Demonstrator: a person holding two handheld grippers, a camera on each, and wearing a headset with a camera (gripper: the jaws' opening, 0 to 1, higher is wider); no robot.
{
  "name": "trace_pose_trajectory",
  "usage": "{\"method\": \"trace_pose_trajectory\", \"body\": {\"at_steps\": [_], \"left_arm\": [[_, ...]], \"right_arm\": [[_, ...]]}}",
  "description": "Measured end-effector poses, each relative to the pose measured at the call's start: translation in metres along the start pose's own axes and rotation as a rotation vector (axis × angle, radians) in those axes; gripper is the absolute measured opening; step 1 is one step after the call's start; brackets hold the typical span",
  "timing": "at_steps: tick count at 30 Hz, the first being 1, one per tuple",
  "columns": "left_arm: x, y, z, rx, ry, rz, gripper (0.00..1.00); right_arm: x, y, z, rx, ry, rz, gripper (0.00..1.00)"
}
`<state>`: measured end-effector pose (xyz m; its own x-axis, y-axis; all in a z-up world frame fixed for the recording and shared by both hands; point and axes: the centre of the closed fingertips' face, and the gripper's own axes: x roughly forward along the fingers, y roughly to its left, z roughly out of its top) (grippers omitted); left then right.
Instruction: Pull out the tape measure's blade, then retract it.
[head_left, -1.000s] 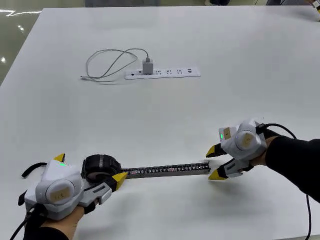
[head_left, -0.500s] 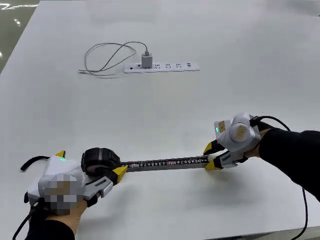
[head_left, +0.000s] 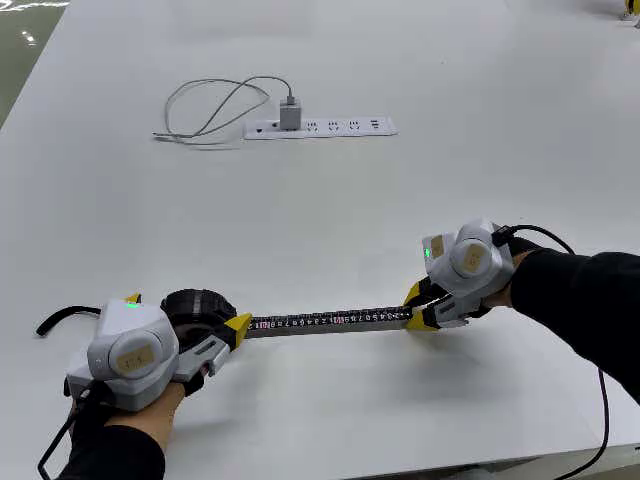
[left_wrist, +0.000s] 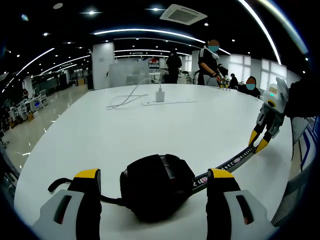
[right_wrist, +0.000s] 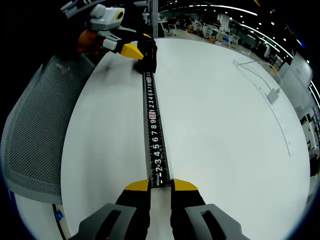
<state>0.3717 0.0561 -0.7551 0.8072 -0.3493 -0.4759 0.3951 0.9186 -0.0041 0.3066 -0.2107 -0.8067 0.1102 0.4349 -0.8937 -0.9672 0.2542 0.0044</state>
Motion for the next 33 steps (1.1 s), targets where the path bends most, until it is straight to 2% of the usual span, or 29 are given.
{"method": "trace_pose_trajectory", "body": {"at_steps": [8, 14, 16, 19, 23, 25, 29, 33], "left_arm": [[0.003, 0.000, -0.002, -0.036, 0.010, 0.010, 0.83], [0.004, 0.006, -0.011, -0.099, 0.059, 0.060, 0.79], [0.004, 0.006, -0.009, -0.102, 0.050, 0.060, 0.79], [0.004, 0.006, -0.008, -0.072, 0.051, 0.068, 0.76], [0.005, 0.007, -0.009, -0.091, 0.066, 0.079, 0.72], [0.004, 0.003, -0.010, -0.099, 0.073, 0.070, 0.68], [0.003, 0.001, -0.009, -0.098, 0.070, 0.070, 0.66], [0.004, 0.001, -0.010, -0.115, 0.070, 0.072, 0.64]], "right_arm": [[0.000, -0.001, 0.000, 0.034, 0.019, -0.006, 0.11], [0.001, 0.000, 0.000, 0.060, 0.035, -0.017, 0.11], [0.001, -0.001, 0.000, 0.060, 0.034, -0.020, 0.11], [0.001, -0.001, 0.000, 0.071, 0.035, -0.019, 0.11], [0.001, -0.002, 0.000, 0.084, 0.037, -0.022, 0.11], [0.001, -0.002, 0.001, 0.079, 0.047, -0.020, 0.10], [0.002, -0.002, 0.001, 0.081, 0.076, -0.015, 0.10], [0.002, -0.003, 0.000, 0.083, 0.079, -0.008, 0.10]]}}
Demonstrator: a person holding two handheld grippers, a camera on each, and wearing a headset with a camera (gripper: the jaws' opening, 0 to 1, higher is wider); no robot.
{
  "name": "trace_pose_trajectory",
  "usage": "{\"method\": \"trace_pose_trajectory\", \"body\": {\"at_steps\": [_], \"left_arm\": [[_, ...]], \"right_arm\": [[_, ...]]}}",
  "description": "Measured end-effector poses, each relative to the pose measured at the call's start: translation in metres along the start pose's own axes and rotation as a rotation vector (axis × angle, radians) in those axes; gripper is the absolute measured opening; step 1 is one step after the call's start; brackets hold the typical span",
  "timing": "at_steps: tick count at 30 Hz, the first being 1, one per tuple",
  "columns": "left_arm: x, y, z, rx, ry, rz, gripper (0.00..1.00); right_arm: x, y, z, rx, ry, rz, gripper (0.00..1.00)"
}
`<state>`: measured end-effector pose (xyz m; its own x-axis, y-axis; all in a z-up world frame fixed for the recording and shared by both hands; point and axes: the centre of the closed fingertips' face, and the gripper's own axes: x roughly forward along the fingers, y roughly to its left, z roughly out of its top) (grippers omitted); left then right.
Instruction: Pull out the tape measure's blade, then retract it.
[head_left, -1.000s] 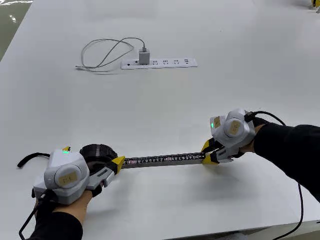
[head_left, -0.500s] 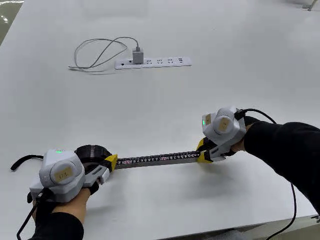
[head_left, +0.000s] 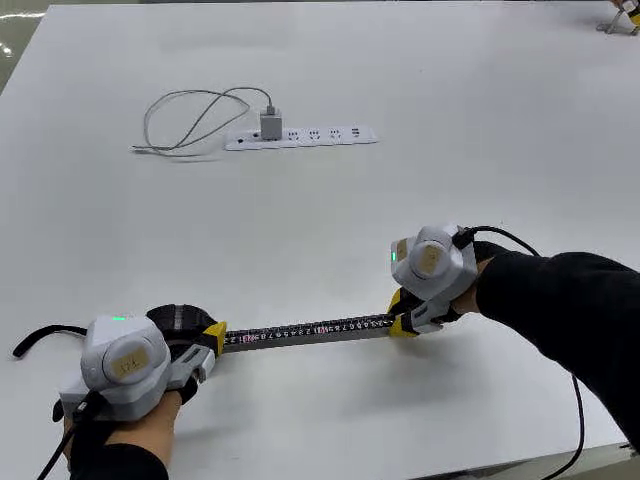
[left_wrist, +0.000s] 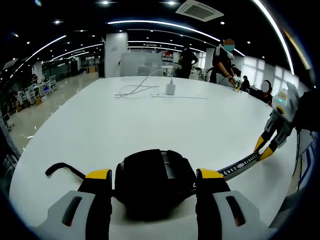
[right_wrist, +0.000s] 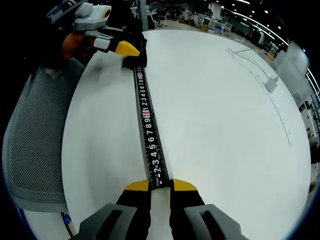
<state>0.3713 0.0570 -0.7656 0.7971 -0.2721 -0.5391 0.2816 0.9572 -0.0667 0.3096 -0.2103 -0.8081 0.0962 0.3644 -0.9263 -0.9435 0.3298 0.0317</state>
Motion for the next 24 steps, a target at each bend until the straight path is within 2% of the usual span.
{"method": "trace_pose_trajectory", "body": {"at_steps": [2, 3, 4, 5, 6, 7, 12, 17, 21, 24], "left_arm": [[0.0011, -0.0006, 0.0002, -0.004, -0.004, -0.001, 0.62], [0.0016, 0.0045, 0.0052, 0.045, -0.033, 0.033, 0.64], [0.0007, 0.0018, 0.0046, 0.041, -0.030, 0.025, 0.65], [0.0007, -0.0024, 0.0047, 0.023, -0.031, 0.001, 0.62], [-0.0008, 0.0030, 0.0053, 0.015, -0.036, 0.029, 0.61], [-0.0006, 0.0002, 0.0045, 0.013, -0.032, 0.009, 0.61], [0.0000, -0.0002, 0.0038, 0.015, -0.023, 0.007, 0.61], [0.0008, -0.0012, 0.0026, 0.046, -0.018, 0.013, 0.61], [0.0016, -0.0008, 0.0025, 0.041, -0.020, 0.012, 0.61], [0.0018, -0.0013, 0.0024, 0.047, -0.015, 0.010, 0.60]], "right_arm": [[-0.0005, 0.0000, -0.0003, 0.016, -0.014, 0.009, 0.09], [-0.0004, -0.0003, -0.0005, 0.030, -0.015, 0.006, 0.09], [-0.0002, 0.0004, -0.0004, 0.020, -0.013, 0.004, 0.09], [0.0000, 0.0006, -0.0004, -0.008, -0.005, -0.003, 0.09], [0.0001, 0.0025, 0.0004, -0.017, 0.003, -0.004, 0.09], [0.0000, 0.0026, 0.0008, -0.014, 0.008, -0.005, 0.09], [-0.0005, 0.0010, -0.0005, -0.014, 0.007, 0.005, 0.09], [-0.0002, 0.0013, -0.0007, -0.012, 0.009, 0.006, 0.09], [0.0007, -0.0002, -0.0006, 0.041, -0.009, -0.002, 0.09], [0.0000, 0.0006, -0.0016, 0.036, -0.044, -0.010, 0.09]]}}
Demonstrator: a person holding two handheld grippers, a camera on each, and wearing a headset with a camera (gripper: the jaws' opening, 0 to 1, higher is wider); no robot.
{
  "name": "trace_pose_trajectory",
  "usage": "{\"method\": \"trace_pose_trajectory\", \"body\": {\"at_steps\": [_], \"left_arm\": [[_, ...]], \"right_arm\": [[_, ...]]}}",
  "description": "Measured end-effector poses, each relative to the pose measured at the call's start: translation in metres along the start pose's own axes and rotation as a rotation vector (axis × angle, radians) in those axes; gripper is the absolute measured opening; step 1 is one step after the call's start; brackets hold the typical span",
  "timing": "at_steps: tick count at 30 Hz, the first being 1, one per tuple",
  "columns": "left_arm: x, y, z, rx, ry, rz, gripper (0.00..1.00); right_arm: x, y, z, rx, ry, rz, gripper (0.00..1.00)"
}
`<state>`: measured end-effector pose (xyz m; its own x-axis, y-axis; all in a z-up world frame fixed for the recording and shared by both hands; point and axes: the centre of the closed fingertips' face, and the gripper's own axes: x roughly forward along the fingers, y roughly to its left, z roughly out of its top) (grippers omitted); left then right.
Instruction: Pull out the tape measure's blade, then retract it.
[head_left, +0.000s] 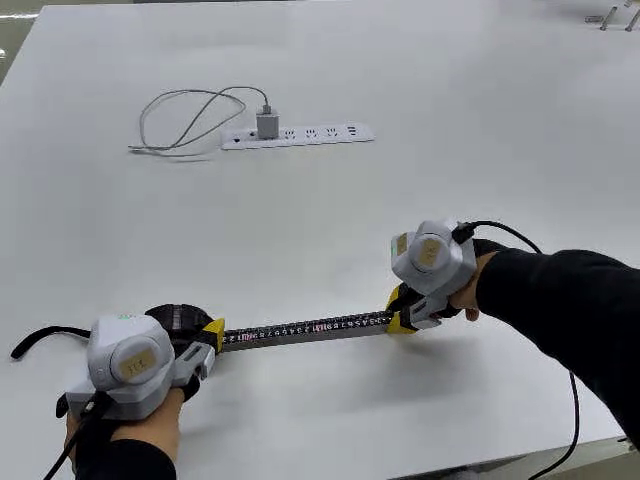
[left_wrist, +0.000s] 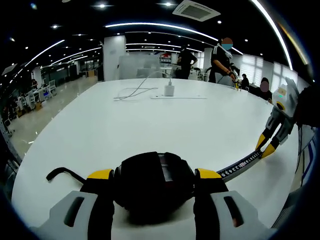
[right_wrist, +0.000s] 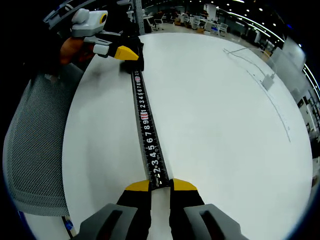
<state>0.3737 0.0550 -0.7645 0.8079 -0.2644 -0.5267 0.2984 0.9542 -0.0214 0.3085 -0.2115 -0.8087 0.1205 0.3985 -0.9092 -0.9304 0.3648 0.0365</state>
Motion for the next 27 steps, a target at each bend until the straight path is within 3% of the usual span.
{"method": "trace_pose_trajectory", "body": {"at_steps": [2, 4, 27], "left_arm": [[0.001, 0.000, 0.000, 0.009, 0.006, 0.000, 0.59], [0.001, 0.000, 0.000, 0.011, 0.012, -0.005, 0.59], [0.001, -0.002, 0.000, 0.018, 0.007, -0.016, 0.59]], "right_arm": [[0.001, 0.001, 0.001, -0.012, -0.001, -0.006, 0.09], [0.001, 0.000, 0.003, 0.033, 0.005, -0.008, 0.09], [0.005, 0.001, 0.012, -0.059, 0.007, 0.014, 0.09]]}}
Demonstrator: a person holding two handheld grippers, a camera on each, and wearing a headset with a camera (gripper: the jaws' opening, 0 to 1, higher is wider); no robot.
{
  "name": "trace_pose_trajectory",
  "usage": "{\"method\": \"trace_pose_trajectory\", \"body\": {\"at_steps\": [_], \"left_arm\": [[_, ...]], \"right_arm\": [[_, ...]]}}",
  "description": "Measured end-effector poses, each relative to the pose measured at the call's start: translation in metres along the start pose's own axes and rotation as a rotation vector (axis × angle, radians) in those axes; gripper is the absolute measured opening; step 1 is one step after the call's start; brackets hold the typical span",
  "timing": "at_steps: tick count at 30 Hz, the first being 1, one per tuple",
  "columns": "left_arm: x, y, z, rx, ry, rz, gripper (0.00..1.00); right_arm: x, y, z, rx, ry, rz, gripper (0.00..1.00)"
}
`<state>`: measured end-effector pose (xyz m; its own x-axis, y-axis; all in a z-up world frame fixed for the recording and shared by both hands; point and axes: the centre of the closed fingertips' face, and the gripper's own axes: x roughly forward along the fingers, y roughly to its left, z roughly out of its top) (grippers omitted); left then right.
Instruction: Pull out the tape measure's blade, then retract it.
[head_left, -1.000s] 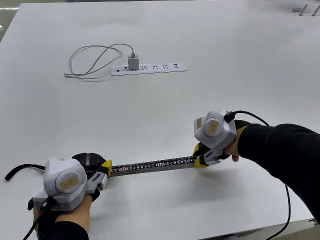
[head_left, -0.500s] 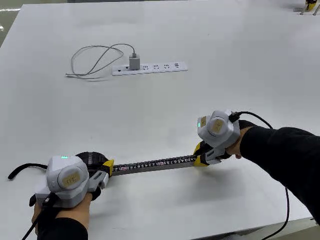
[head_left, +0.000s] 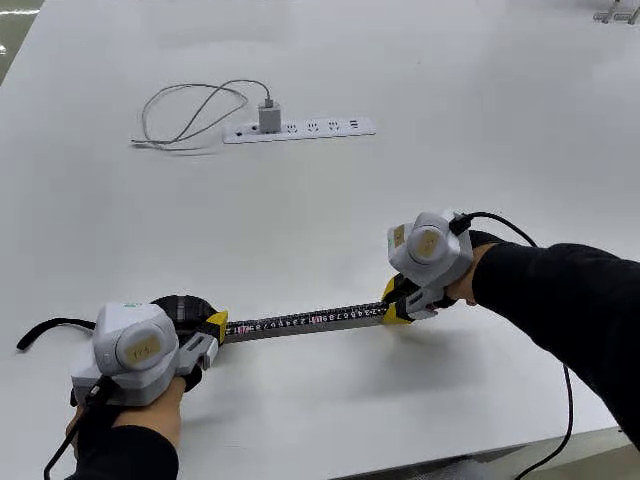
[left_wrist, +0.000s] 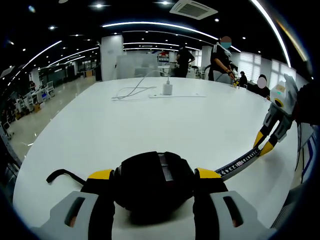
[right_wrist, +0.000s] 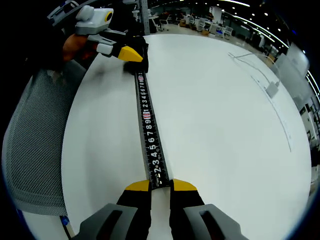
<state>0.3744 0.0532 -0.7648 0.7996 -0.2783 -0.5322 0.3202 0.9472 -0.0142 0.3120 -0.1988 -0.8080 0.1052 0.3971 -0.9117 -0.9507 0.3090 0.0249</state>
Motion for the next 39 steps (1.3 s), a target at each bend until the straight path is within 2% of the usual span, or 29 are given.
{"method": "trace_pose_trajectory", "body": {"at_steps": [2, 5, 8, 22, 31, 35, 39], "left_arm": [[0.0001, 0.0002, -0.0002, 0.000, -0.002, -0.005, 0.59], [0.0003, 0.0001, -0.0004, 0.004, 0.009, -0.010, 0.59], [0.0001, 0.0004, -0.0008, 0.003, -0.002, -0.014, 0.59], [0.0001, -0.0001, -0.0019, 0.011, 0.020, -0.027, 0.59], [-0.0002, -0.0001, -0.0020, 0.015, 0.025, -0.029, 0.59], [0.0000, -0.0002, -0.0021, 0.016, 0.025, -0.028, 0.59], [0.0000, -0.0001, -0.0023, 0.018, 0.025, -0.028, 0.59]], "right_arm": [[0.0005, -0.0006, 0.0006, -0.017, 0.003, 0.001, 0.09], [0.0010, -0.0012, 0.0018, 0.008, 0.012, 0.002, 0.09], [0.0017, -0.0005, 0.0021, -0.034, 0.039, 0.001, 0.09], [0.0023, -0.0007, 0.0049, -0.020, 0.062, -0.004, 0.09], [0.0032, -0.0008, 0.0065, -0.024, 0.062, -0.001, 0.10], [0.0034, 0.0007, 0.0074, -0.069, 0.055, 0.004, 0.09], [0.0038, 0.0004, 0.0086, -0.063, 0.047, 0.006, 0.09]]}}
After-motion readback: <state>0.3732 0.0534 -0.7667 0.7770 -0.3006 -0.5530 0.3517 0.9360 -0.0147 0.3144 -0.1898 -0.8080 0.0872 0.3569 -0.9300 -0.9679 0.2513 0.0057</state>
